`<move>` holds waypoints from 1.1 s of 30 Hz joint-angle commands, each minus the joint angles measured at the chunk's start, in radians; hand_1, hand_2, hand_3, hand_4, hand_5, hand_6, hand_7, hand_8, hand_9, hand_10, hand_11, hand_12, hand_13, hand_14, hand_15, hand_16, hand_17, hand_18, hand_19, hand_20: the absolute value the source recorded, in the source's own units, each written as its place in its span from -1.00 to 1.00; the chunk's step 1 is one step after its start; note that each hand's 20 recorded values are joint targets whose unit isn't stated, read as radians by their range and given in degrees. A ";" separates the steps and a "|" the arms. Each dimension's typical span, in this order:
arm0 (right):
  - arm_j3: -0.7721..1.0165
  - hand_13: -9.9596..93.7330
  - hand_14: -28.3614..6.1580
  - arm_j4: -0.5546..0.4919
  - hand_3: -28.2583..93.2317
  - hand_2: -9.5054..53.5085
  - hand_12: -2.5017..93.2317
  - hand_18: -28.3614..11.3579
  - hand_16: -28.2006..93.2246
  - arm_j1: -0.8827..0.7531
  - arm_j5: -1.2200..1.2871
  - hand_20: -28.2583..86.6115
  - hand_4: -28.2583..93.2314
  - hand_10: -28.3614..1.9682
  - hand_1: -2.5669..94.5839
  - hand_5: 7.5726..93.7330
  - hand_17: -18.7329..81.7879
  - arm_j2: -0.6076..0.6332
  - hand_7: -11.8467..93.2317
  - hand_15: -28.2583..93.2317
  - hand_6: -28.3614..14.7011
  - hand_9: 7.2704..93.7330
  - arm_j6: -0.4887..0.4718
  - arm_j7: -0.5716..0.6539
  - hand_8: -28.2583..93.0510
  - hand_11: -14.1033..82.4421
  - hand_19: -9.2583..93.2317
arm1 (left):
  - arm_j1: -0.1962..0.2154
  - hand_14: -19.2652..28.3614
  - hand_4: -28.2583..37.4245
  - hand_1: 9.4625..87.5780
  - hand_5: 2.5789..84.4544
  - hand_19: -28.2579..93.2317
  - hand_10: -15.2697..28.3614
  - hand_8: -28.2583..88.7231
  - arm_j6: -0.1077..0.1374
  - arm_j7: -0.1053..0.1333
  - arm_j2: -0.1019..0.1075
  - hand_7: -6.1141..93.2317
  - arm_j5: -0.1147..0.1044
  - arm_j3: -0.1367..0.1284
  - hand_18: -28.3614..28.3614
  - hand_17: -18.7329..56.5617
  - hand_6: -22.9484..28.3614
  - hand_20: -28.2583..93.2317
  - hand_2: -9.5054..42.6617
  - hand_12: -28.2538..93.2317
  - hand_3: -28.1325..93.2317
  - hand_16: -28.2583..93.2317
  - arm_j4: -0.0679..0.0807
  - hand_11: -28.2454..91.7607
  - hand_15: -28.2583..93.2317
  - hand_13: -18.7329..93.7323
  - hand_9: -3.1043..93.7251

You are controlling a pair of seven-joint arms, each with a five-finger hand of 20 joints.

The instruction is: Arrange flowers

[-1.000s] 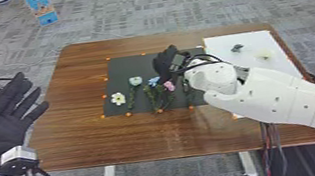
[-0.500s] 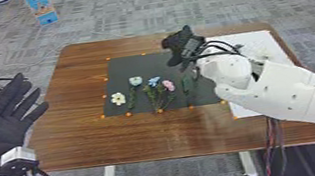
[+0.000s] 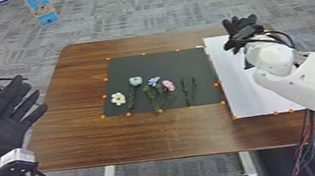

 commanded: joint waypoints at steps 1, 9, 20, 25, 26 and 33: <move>-0.005 -0.02 -0.03 0.050 0.80 -1.00 -0.52 -0.63 -0.20 -0.024 0.015 0.37 -1.00 -0.25 -0.33 -0.59 -0.30 0.044 -0.58 0.66 -0.10 -0.52 -0.139 0.134 -0.63 -0.54 0.56 | 0.011 0.38 -1.00 -0.70 -0.39 0.11 0.16 -0.66 -0.005 -0.003 -0.005 -0.57 -0.001 -0.006 0.79 -0.80 -0.02 -0.39 -0.89 -0.28 0.54 -0.45 -0.009 -0.32 -0.36 -0.33 -0.46; 0.009 0.10 -0.05 0.101 0.82 -1.00 -0.55 -0.68 -0.21 -0.033 0.035 0.38 -1.00 -0.32 -0.37 -0.48 -0.22 0.016 -0.59 0.69 -0.12 -0.37 -0.246 0.181 -0.62 -0.51 0.64 | 0.009 0.38 -1.00 -0.70 -0.39 0.11 0.16 -0.66 -0.007 -0.005 -0.002 -0.57 0.000 -0.006 0.79 -0.80 -0.02 -0.39 -0.89 -0.28 0.54 -0.45 -0.008 -0.32 -0.36 -0.33 -0.46; -0.076 0.37 0.27 0.166 0.83 -1.00 -0.45 -0.61 -0.07 -0.043 -0.022 0.37 -1.00 0.27 -0.13 0.14 -0.09 0.003 -0.10 0.63 0.41 0.21 0.026 0.081 -0.62 -0.01 0.73 | 0.007 0.38 -1.00 -0.70 -0.39 0.12 0.16 -0.66 0.006 0.001 0.000 -0.57 -0.005 -0.002 0.79 -0.80 -0.02 -0.39 -0.88 -0.27 0.54 -0.45 -0.008 -0.32 -0.35 -0.33 -0.46; -0.106 0.52 0.38 0.123 0.73 -1.00 -0.01 -0.56 0.02 -0.041 -0.047 0.36 -1.00 0.56 0.08 0.42 -0.02 0.024 0.09 0.59 0.52 0.76 0.215 0.020 -0.54 -0.35 0.76 | 0.007 0.38 -1.00 -0.70 -0.39 0.12 0.16 -0.66 0.011 0.001 -0.001 -0.57 -0.007 -0.002 0.79 -0.80 -0.02 -0.39 -0.87 -0.27 0.54 -0.45 -0.009 -0.32 -0.35 -0.33 -0.45; -0.104 0.53 0.39 0.103 0.74 -1.00 0.00 -0.56 0.02 -0.038 -0.045 0.36 -1.00 0.55 0.08 0.45 -0.01 0.029 0.09 0.60 0.51 0.77 0.233 -0.002 -0.55 -0.35 0.77 | 0.008 0.38 -1.00 -0.70 -0.39 0.12 0.16 -0.66 0.011 0.001 -0.001 -0.57 -0.006 -0.002 0.79 -0.80 -0.02 -0.39 -0.87 -0.27 0.54 -0.45 -0.009 -0.32 -0.35 -0.33 -0.45; -0.110 0.54 0.37 -0.048 0.78 -1.00 0.03 -0.57 0.03 -0.009 -0.020 0.38 -1.00 0.53 0.07 0.51 0.00 0.024 0.07 0.64 0.49 0.80 0.328 -0.102 -0.57 -0.32 0.79 | 0.000 0.38 -1.00 -0.71 -0.38 0.12 0.17 -0.66 0.006 -0.002 0.000 -0.57 -0.005 0.003 0.79 -0.79 -0.01 -0.39 -0.86 -0.28 0.54 -0.45 -0.007 -0.32 -0.35 -0.33 -0.45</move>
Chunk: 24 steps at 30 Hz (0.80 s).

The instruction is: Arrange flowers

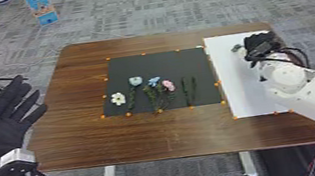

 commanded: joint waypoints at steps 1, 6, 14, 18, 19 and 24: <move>0.010 0.54 0.37 -0.167 0.79 -1.00 0.03 -0.58 0.03 0.032 -0.008 0.38 -1.00 0.53 0.07 0.51 0.00 -0.017 0.07 0.64 0.49 0.81 0.095 -0.113 -0.57 -0.32 0.79 | -0.003 0.38 -1.00 -0.71 -0.38 0.12 0.17 -0.66 0.003 -0.003 -0.001 -0.57 -0.004 0.004 0.79 -0.80 -0.01 -0.39 -0.85 -0.28 0.54 -0.45 -0.005 -0.32 -0.35 -0.33 -0.45; 0.000 0.55 0.36 -0.191 0.80 -1.00 0.04 -0.58 0.03 0.051 -0.006 0.39 -1.00 0.54 0.06 0.53 0.00 -0.065 0.07 0.65 0.50 0.81 0.085 -0.154 -0.57 -0.32 0.80 | -0.001 0.38 -1.00 -0.71 -0.38 0.12 0.17 -0.66 0.005 -0.003 -0.001 -0.57 -0.005 0.004 0.79 -0.80 -0.01 -0.39 -0.85 -0.28 0.54 -0.45 -0.007 -0.32 -0.35 -0.33 -0.45; -0.073 0.55 0.37 -0.125 0.79 -1.00 0.03 -0.58 0.03 0.102 -0.019 0.40 -1.00 0.54 0.06 0.53 0.00 -0.162 0.06 0.66 0.50 0.82 0.059 -0.183 -0.57 -0.32 0.80 | -0.004 0.38 -1.00 -0.71 -0.38 0.12 0.17 -0.66 0.005 -0.004 -0.001 -0.57 -0.004 0.007 0.79 -0.80 -0.01 -0.39 -0.85 -0.28 0.54 -0.46 -0.007 -0.31 -0.34 -0.33 -0.45; -0.108 0.55 0.37 -0.116 0.79 -1.00 0.02 -0.58 0.03 0.117 -0.021 0.40 -1.00 0.54 0.06 0.53 0.00 -0.172 0.06 0.66 0.50 0.82 0.039 -0.193 -0.58 -0.33 0.80 | -0.005 0.38 -1.00 -0.71 -0.38 0.12 0.17 -0.66 0.004 -0.004 -0.002 -0.57 -0.003 0.007 0.79 -0.80 -0.01 -0.39 -0.85 -0.28 0.54 -0.46 -0.006 -0.31 -0.35 -0.33 -0.45; -0.114 0.54 0.37 -0.112 0.79 -1.00 0.02 -0.58 0.03 0.119 -0.028 0.40 -1.00 0.54 0.06 0.53 0.00 -0.174 0.06 0.66 0.50 0.82 0.034 -0.192 -0.58 -0.34 0.80 | -0.004 0.38 -1.00 -0.71 -0.38 0.12 0.17 -0.66 0.006 -0.002 -0.002 -0.57 -0.003 0.007 0.79 -0.80 -0.01 -0.39 -0.85 -0.28 0.54 -0.46 -0.007 -0.31 -0.35 -0.33 -0.45; -0.140 0.54 0.37 -0.111 0.79 -1.00 0.02 -0.57 0.03 0.125 -0.046 0.41 -1.00 0.54 0.06 0.54 0.00 -0.164 0.06 0.66 0.51 0.82 0.010 -0.196 -0.58 -0.35 0.80 | -0.003 0.38 -1.00 -0.71 -0.38 0.12 0.17 -0.66 0.005 0.000 -0.002 -0.57 -0.004 0.007 0.78 -0.80 -0.01 -0.39 -0.85 -0.28 0.54 -0.46 -0.007 -0.31 -0.35 -0.33 -0.45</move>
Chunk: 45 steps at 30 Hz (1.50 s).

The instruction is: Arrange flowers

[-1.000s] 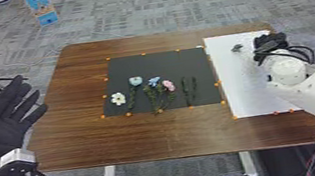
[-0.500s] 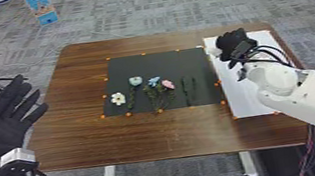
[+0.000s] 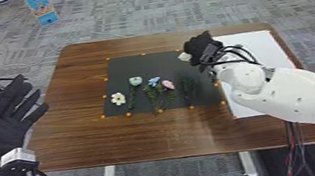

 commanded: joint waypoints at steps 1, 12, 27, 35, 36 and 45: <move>-0.029 0.53 0.38 -0.009 0.79 -1.00 0.01 -0.57 0.03 0.014 -0.033 0.41 -1.00 0.54 0.06 0.54 0.00 0.006 0.06 0.66 0.51 0.82 -0.039 -0.018 -0.58 -0.35 0.80 | 0.006 0.38 -1.00 -0.71 -0.38 0.12 0.17 -0.66 0.005 0.000 -0.004 -0.57 -0.004 -0.001 0.78 -0.79 -0.01 -0.39 -0.85 -0.28 0.54 -0.46 -0.008 -0.31 -0.35 -0.33 -0.45; -0.062 0.52 0.39 -0.020 0.79 -1.00 0.01 -0.56 0.05 0.014 -0.054 0.41 -1.00 0.55 0.06 0.54 -0.01 0.010 0.05 0.65 0.52 0.82 -0.062 -0.026 -0.59 -0.37 0.79 | 0.001 0.38 -1.00 -0.72 -0.38 0.12 0.17 -0.66 0.002 0.004 -0.006 -0.57 -0.005 0.002 0.79 -0.80 -0.01 -0.39 -0.82 -0.28 0.53 -0.46 -0.006 -0.31 -0.35 -0.33 -0.45; -0.064 0.44 0.38 -0.030 0.77 -1.00 -0.05 -0.54 0.06 0.013 -0.089 0.43 -1.00 0.58 -0.01 0.30 -0.06 0.015 -0.05 0.67 0.54 0.63 -0.107 -0.015 -0.62 -0.45 0.75 | 0.003 0.38 -1.00 -0.72 -0.38 0.12 0.17 -0.66 0.004 -0.002 -0.005 -0.57 -0.006 0.001 0.79 -0.80 -0.01 -0.39 -0.82 -0.28 0.54 -0.45 -0.005 -0.32 -0.35 -0.33 -0.45; -0.011 0.33 0.29 -0.057 0.92 -1.00 -0.45 -0.58 -0.01 -0.003 -0.106 0.45 -1.00 0.27 -0.21 0.00 -0.13 0.032 -0.24 0.71 0.37 0.18 -0.210 0.030 -0.78 -0.12 0.72 | 0.008 0.39 -1.00 -0.72 -0.38 0.12 0.18 -0.66 0.001 -0.003 -0.003 -0.58 -0.007 -0.003 0.79 -0.80 -0.01 -0.39 -0.81 -0.28 0.53 -0.46 -0.006 -0.32 -0.34 -0.33 -0.45; 0.007 0.32 0.28 -0.063 0.92 -1.00 -0.45 -0.58 -0.01 -0.011 -0.108 0.45 -1.00 0.24 -0.22 -0.02 -0.14 0.036 -0.24 0.71 0.36 0.15 -0.236 0.035 -0.78 -0.12 0.72 | 0.007 0.39 -1.00 -0.72 -0.38 0.12 0.18 -0.66 -0.001 -0.006 -0.003 -0.58 -0.007 -0.003 0.79 -0.80 -0.01 -0.39 -0.82 -0.28 0.53 -0.46 -0.005 -0.32 -0.34 -0.32 -0.45; 0.082 0.09 0.02 -0.017 0.96 -1.00 -0.46 -0.61 -0.14 -0.016 -0.078 0.44 -1.00 -0.19 -0.27 -0.48 -0.22 0.033 -0.48 0.74 -0.14 -0.44 -0.244 0.217 -0.64 -0.27 0.70 | 0.012 0.38 -1.00 -0.72 -0.38 0.12 0.17 -0.66 -0.005 -0.008 -0.003 -0.58 -0.006 -0.006 0.79 -0.80 -0.01 -0.39 -0.82 -0.28 0.54 -0.46 -0.006 -0.32 -0.35 -0.33 -0.45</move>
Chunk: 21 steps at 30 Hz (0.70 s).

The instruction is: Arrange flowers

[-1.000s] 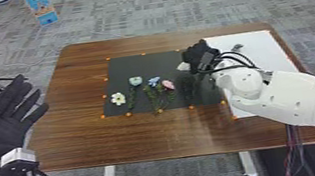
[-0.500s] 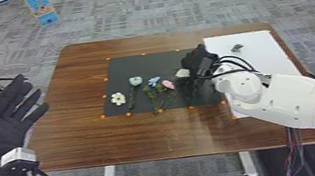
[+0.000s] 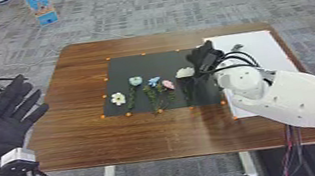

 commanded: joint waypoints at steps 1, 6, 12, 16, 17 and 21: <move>0.048 0.08 0.00 0.051 0.96 -1.00 -0.46 -0.61 -0.15 0.021 0.012 0.44 -1.00 -0.20 -0.27 -0.50 -0.22 0.007 -0.50 0.74 -0.16 -0.47 0.026 0.192 -0.64 -0.29 0.70 | 0.012 0.38 -1.00 -0.72 -0.38 0.12 0.17 -0.66 -0.007 -0.009 -0.004 -0.58 -0.002 -0.006 0.79 -0.80 -0.01 -0.39 -0.81 -0.28 0.54 -0.46 -0.006 -0.32 -0.35 -0.33 -0.45; 0.095 0.07 -0.04 0.104 0.94 -1.00 -0.49 -0.61 -0.18 0.011 0.059 0.43 -1.00 -0.32 -0.27 -0.56 -0.22 0.019 -0.55 0.76 -0.22 -0.53 -0.026 0.243 -0.63 -0.39 0.71 | 0.008 0.38 -1.00 -0.72 -0.38 0.12 0.17 -0.66 -0.006 -0.006 -0.002 -0.58 -0.002 -0.004 0.79 -0.80 -0.01 -0.39 -0.81 -0.28 0.54 -0.46 -0.004 -0.32 -0.35 -0.33 -0.45; 0.120 0.07 -0.05 0.151 0.94 -1.00 -0.53 -0.62 -0.20 -0.004 0.142 0.42 -1.00 -0.43 -0.24 -0.69 -0.22 0.017 -0.67 0.76 -0.29 -0.55 -0.157 0.235 -0.60 -0.51 0.71 | 0.017 0.38 -1.00 -0.71 -0.38 0.12 0.17 -0.66 -0.002 -0.004 -0.006 -0.58 -0.002 -0.007 0.79 -0.80 -0.01 -0.39 -0.81 -0.28 0.54 -0.46 -0.007 -0.31 -0.35 -0.33 -0.45; 0.149 0.13 0.00 0.185 0.94 -1.00 -0.57 -0.64 -0.19 -0.024 0.206 0.42 -1.00 -0.35 -0.22 -0.68 -0.20 0.013 -0.67 0.79 -0.26 -0.50 -0.157 0.193 -0.58 -0.53 0.71 | 0.012 0.38 -1.00 -0.71 -0.38 0.12 0.17 -0.66 -0.008 -0.004 -0.009 -0.57 0.000 0.002 0.79 -0.80 -0.01 -0.39 -0.81 -0.28 0.54 -0.46 -0.005 -0.31 -0.34 -0.32 -0.45; 0.154 0.14 0.02 0.183 0.94 -1.00 -0.57 -0.64 -0.19 -0.029 0.214 0.42 -1.00 -0.33 -0.21 -0.67 -0.19 0.016 -0.66 0.79 -0.24 -0.48 -0.163 0.187 -0.59 -0.53 0.72 | 0.011 0.38 -1.00 -0.71 -0.38 0.12 0.17 -0.66 -0.007 -0.005 -0.010 -0.57 -0.002 0.003 0.79 -0.80 -0.01 -0.39 -0.81 -0.28 0.54 -0.46 -0.005 -0.31 -0.35 -0.33 -0.45; 0.137 0.23 0.17 0.198 0.93 -1.00 -0.66 -0.64 -0.10 -0.031 0.198 0.40 -1.00 -0.04 -0.17 -0.54 -0.15 0.015 -0.54 0.75 -0.14 -0.30 -0.122 0.166 -0.65 -0.46 0.75 | 0.016 0.38 -1.00 -0.72 -0.38 0.12 0.17 -0.66 -0.002 -0.001 -0.010 -0.58 -0.003 -0.001 0.79 -0.80 -0.01 -0.39 -0.82 -0.28 0.54 -0.46 -0.007 -0.31 -0.35 -0.33 -0.45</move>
